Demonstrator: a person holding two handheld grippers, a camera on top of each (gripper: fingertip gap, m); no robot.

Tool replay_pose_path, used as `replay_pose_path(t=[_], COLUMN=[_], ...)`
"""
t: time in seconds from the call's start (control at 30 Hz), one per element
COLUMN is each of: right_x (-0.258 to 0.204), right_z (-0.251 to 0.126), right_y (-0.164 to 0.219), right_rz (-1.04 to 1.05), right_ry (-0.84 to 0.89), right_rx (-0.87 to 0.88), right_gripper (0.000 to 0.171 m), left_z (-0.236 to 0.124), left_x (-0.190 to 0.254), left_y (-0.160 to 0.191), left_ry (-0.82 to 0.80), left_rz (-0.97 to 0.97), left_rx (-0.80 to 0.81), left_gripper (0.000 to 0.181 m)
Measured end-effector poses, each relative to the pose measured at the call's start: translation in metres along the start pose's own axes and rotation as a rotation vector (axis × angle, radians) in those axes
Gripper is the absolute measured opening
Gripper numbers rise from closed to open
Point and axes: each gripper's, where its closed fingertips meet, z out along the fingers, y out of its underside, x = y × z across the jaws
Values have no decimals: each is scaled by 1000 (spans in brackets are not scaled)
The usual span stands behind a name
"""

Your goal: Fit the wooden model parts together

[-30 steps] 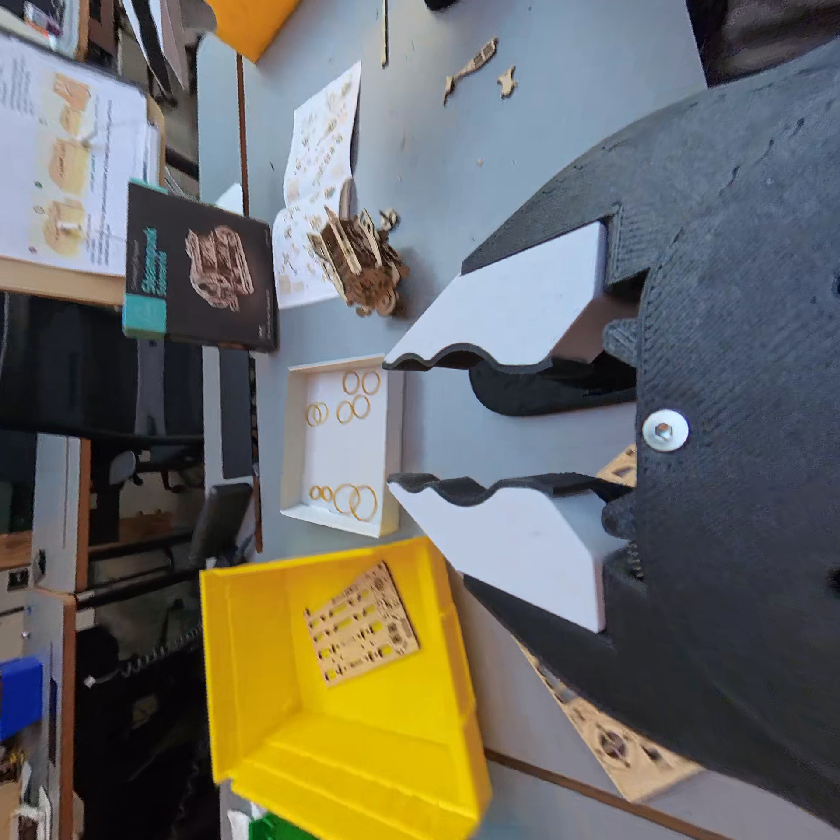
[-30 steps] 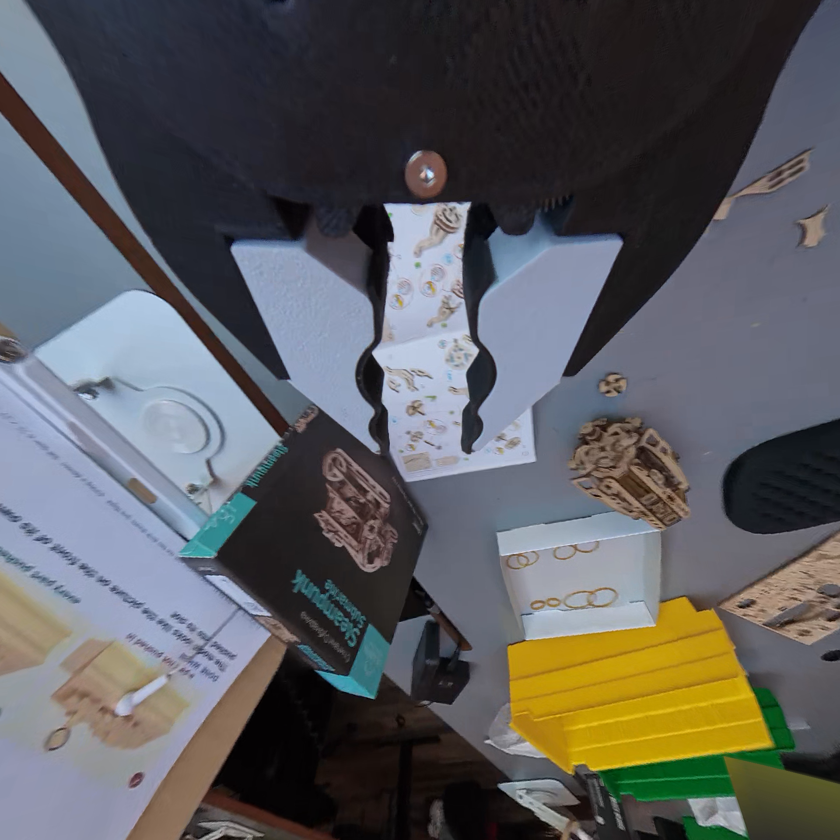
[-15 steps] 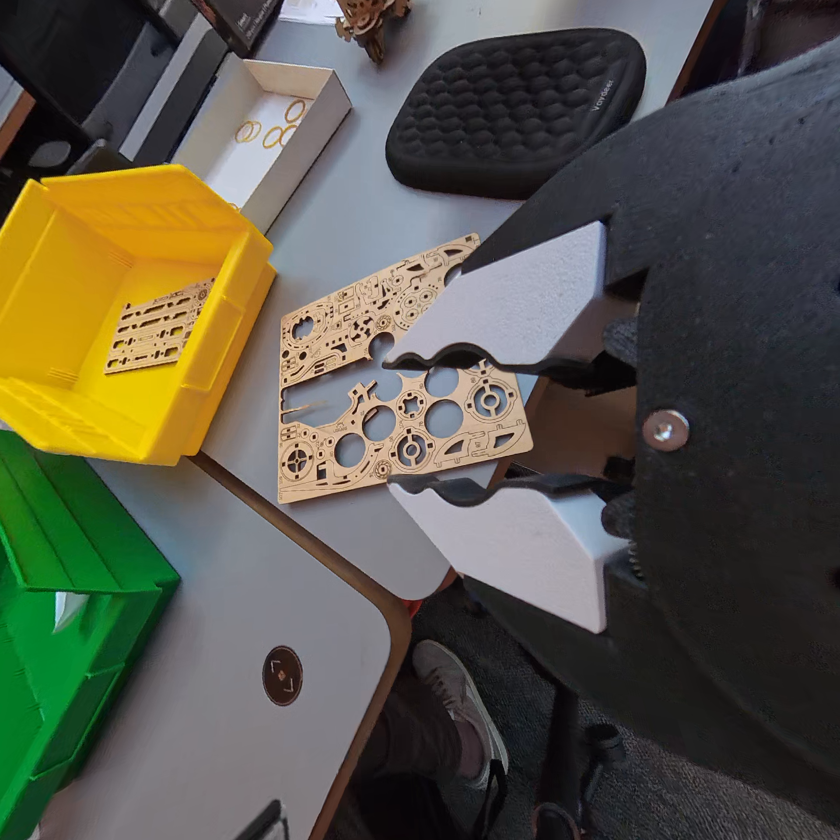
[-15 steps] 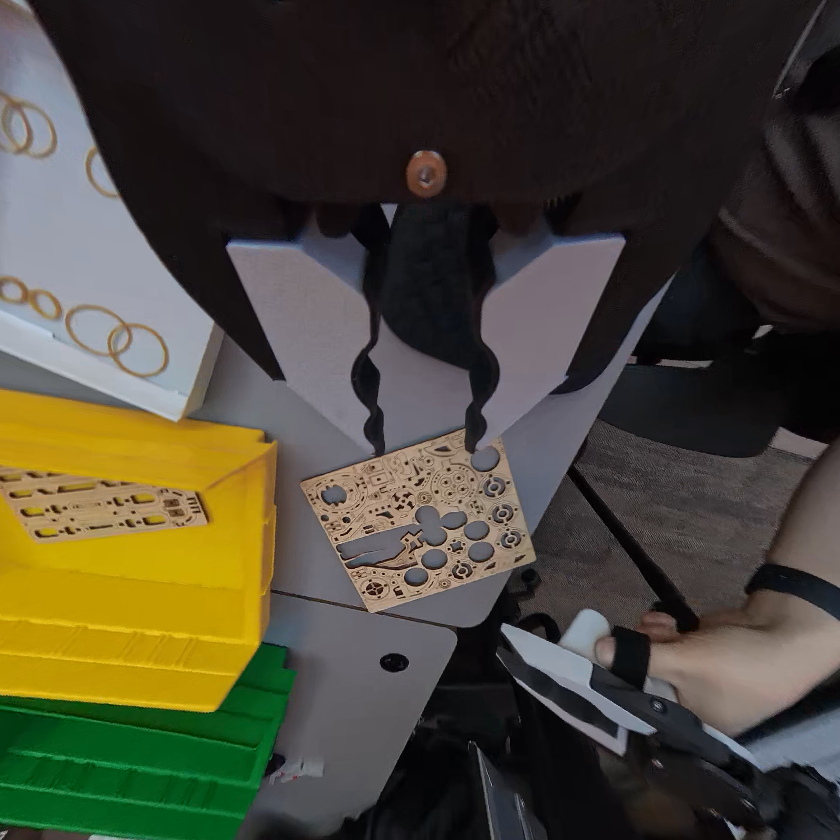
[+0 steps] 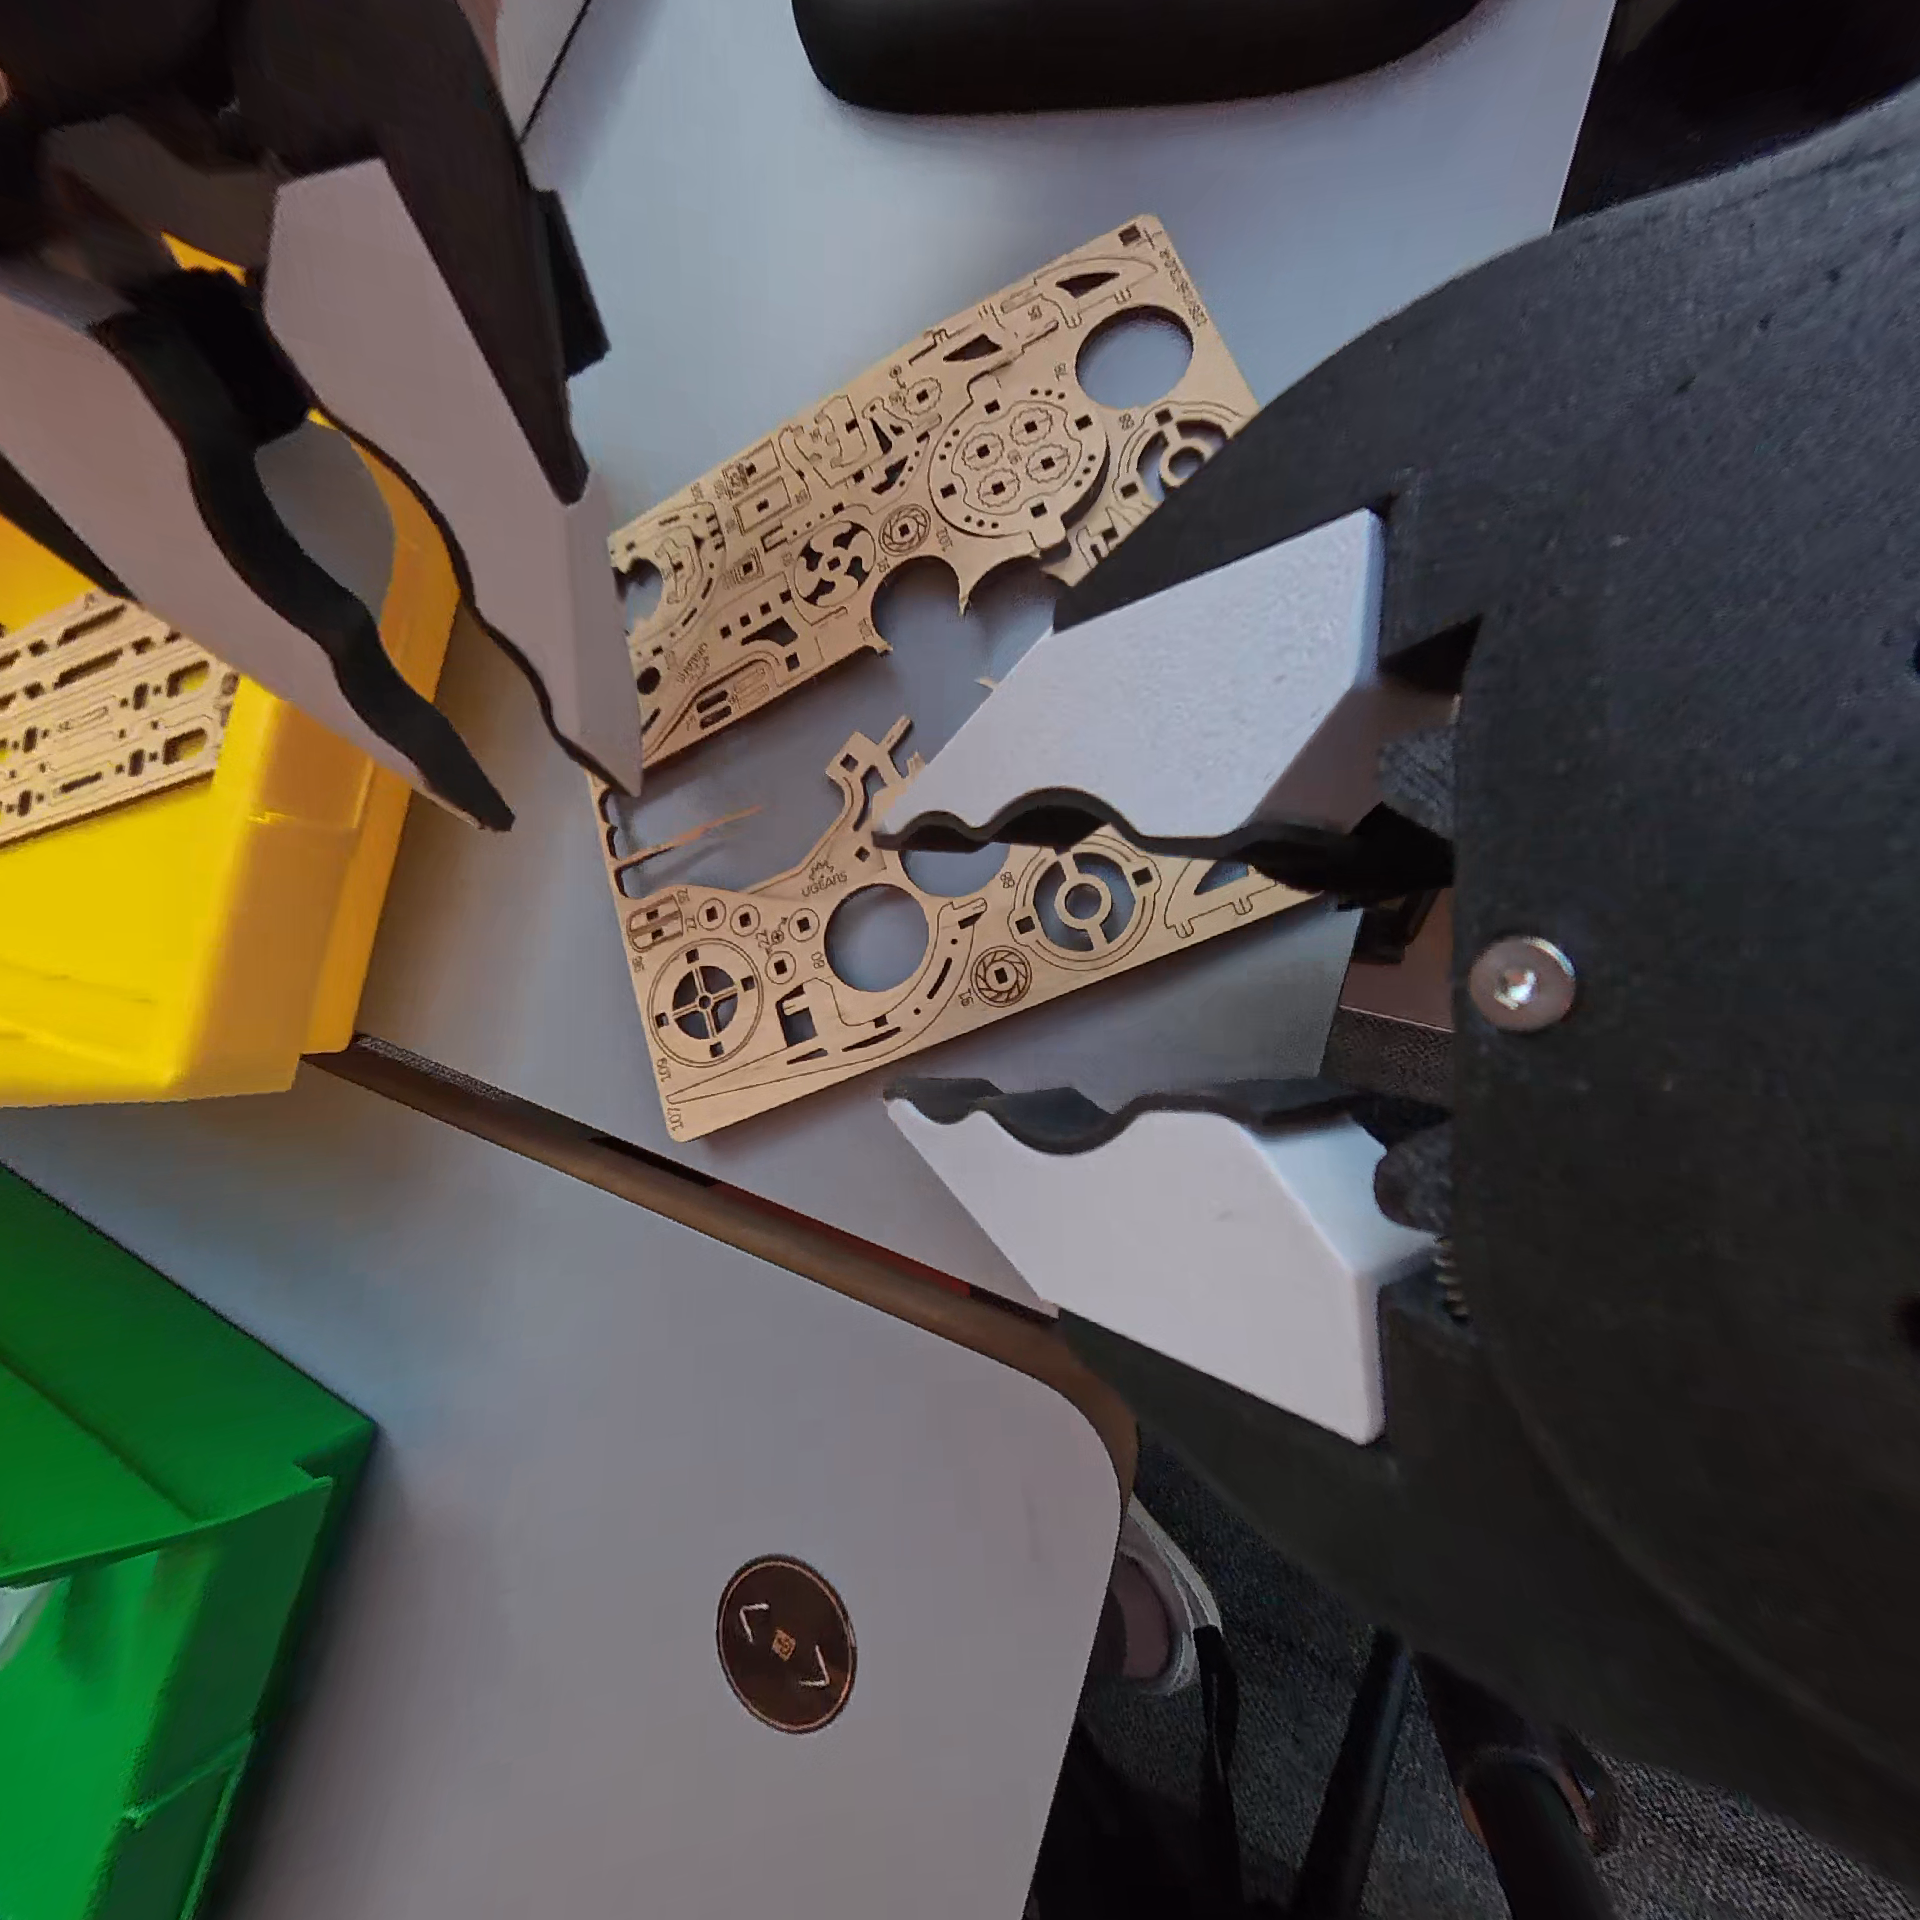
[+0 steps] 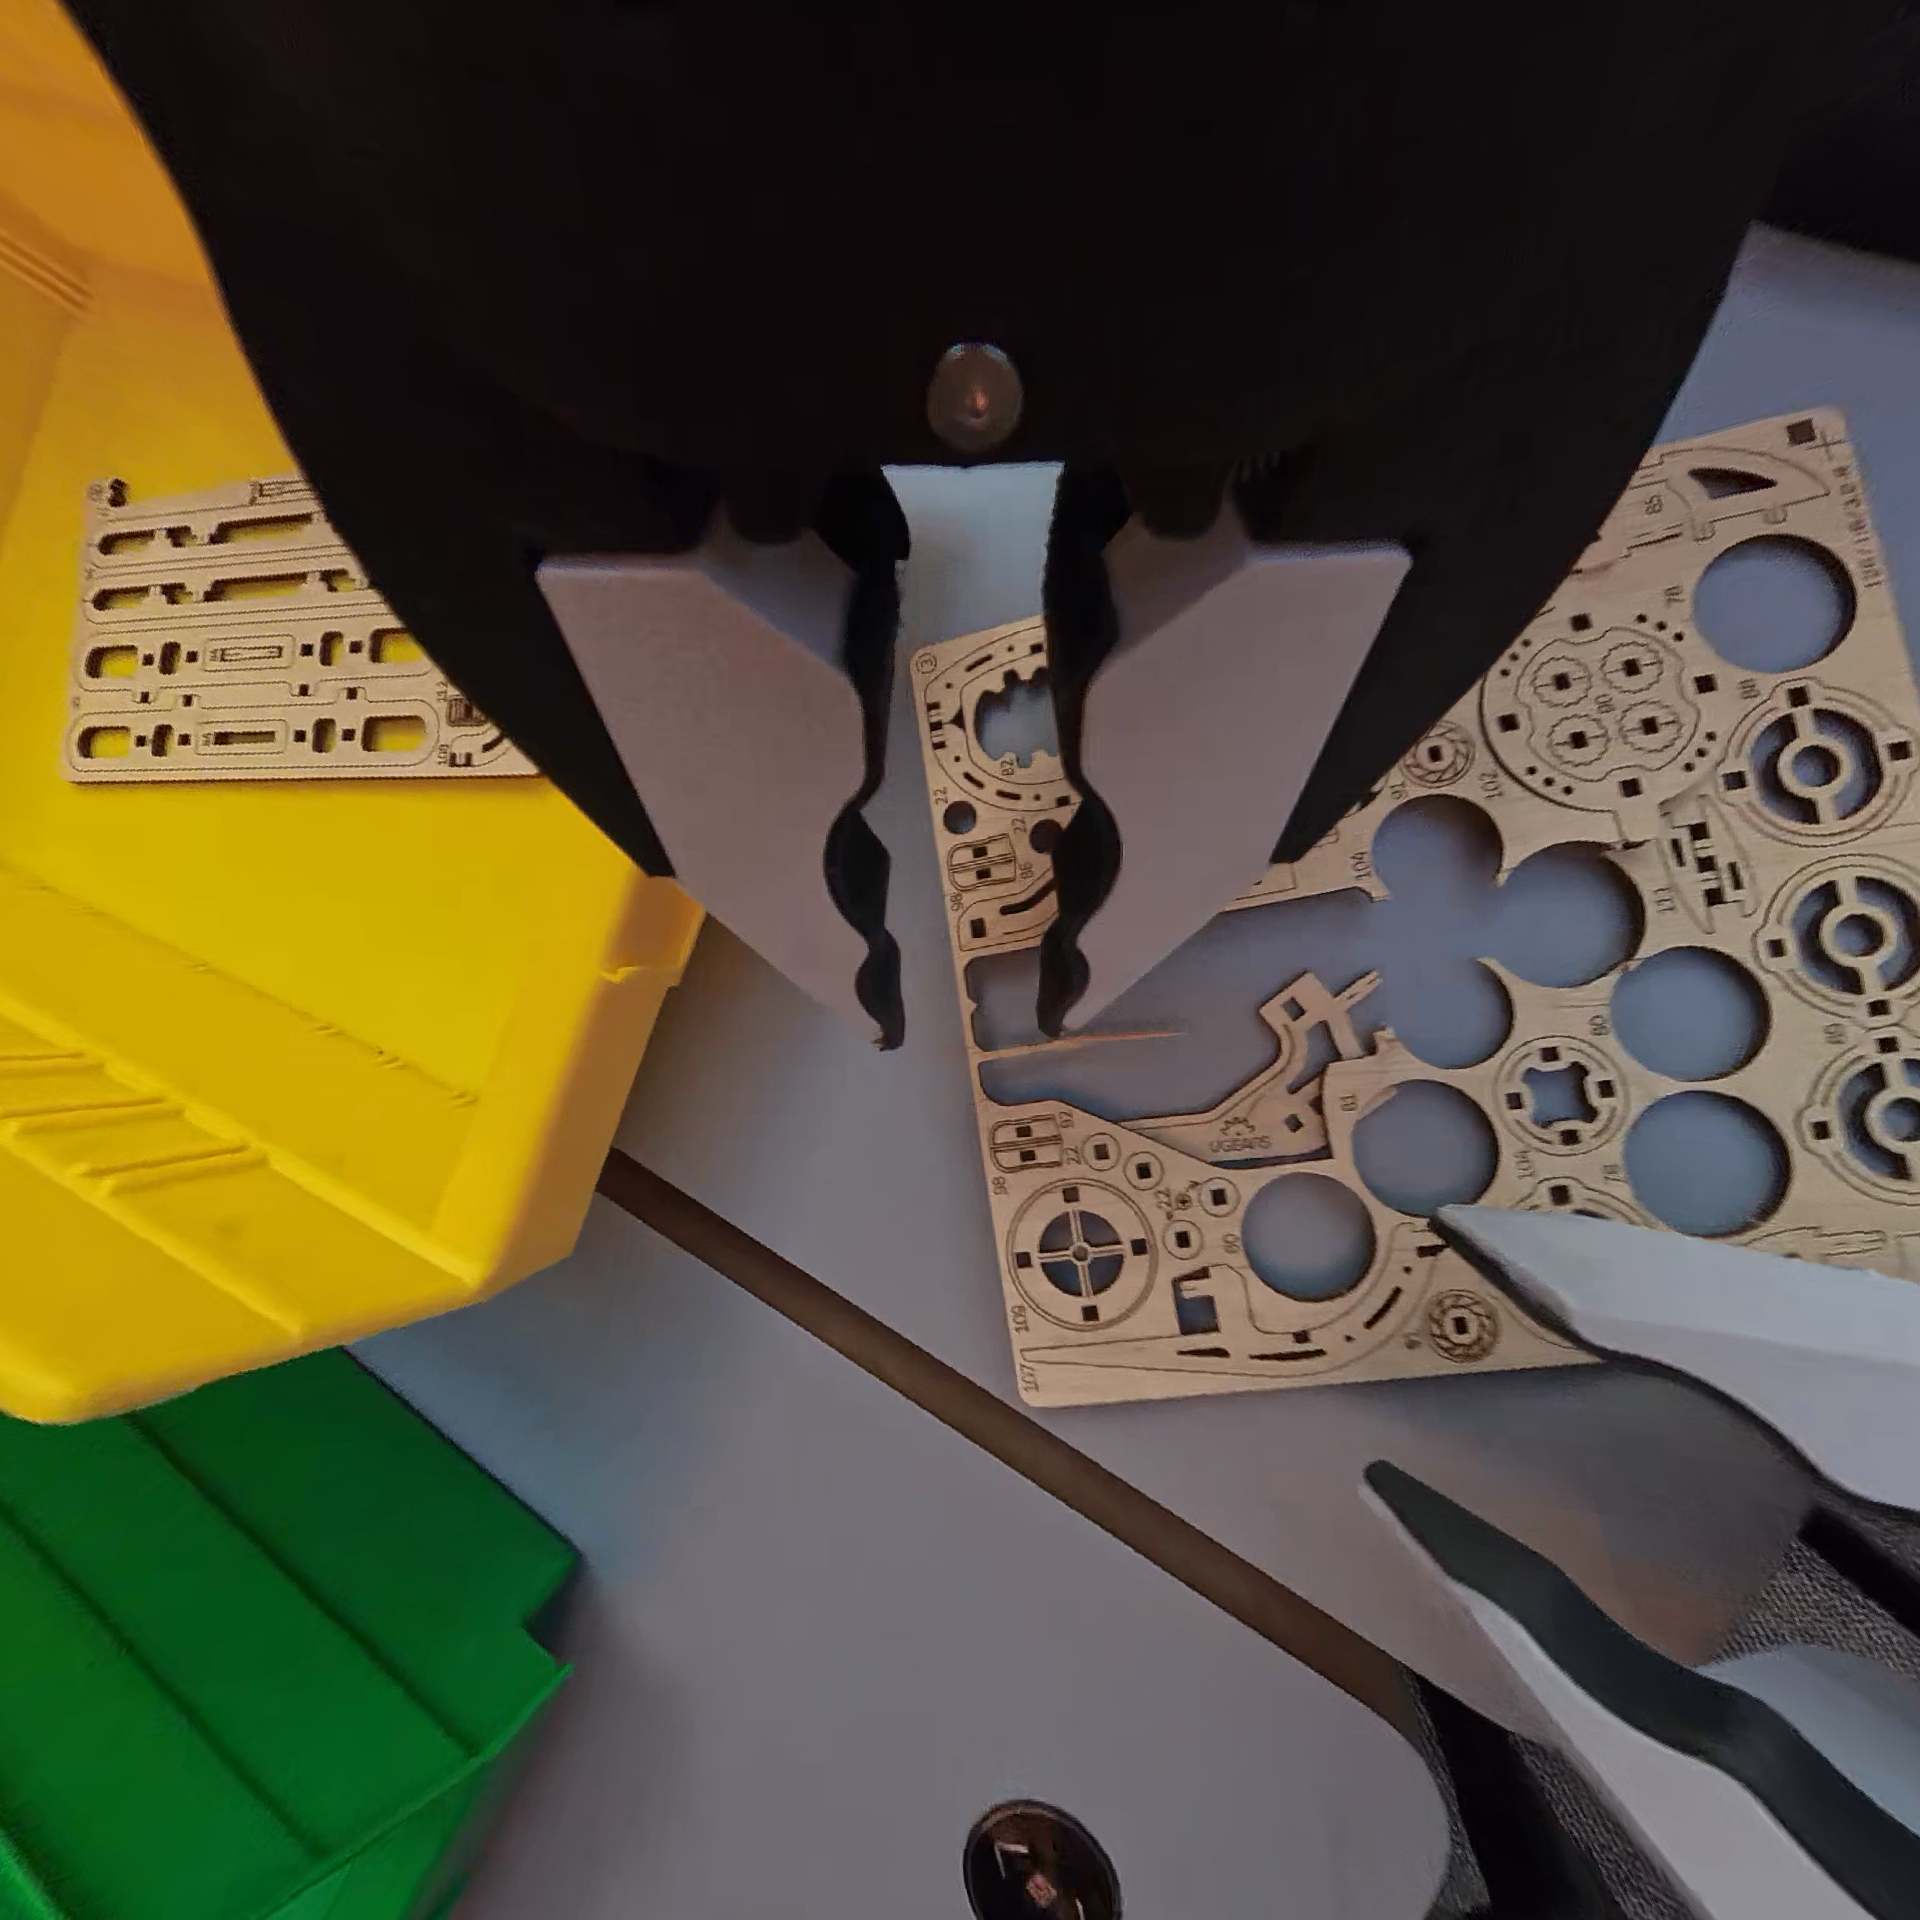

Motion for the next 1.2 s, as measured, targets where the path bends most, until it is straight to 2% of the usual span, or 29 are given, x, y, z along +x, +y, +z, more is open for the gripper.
replay_pose_path(t=[0.17, 0.27, 0.43, 0.7, 0.77, 0.87, 1.2], right_x=[-4, 0, -4, -4, -4, -1, -5], right_z=[18, 22, 23, 17, 18, 18, 10], right_y=[6, 7, 7, 10, 19, 22, 33], right_rz=[80, 73, 123, 69, 53, 36, 15], right_ry=[-118, -91, -149, -176, -173, -161, -89], right_rx=[-86, -122, -156, -191, -239, -242, -229], right_gripper=[28, 27, 22, 21, 20, 4, 3], left_z=[9, 10, 10, 9, 9, 8, 6], left_x=[-1, -5, -5, -5, -4, -1, 21], left_y=[13, 19, 18, 20, 20, 21, 27], left_ry=[7, -2, 22, 16, 17, 33, 84], left_rz=[0, 1, -22, -6, -5, 2, 17], left_rx=[-27, -30, -5, 6, 10, 7, 2], left_gripper=[43, 43, 41, 38, 37, 33, 28])
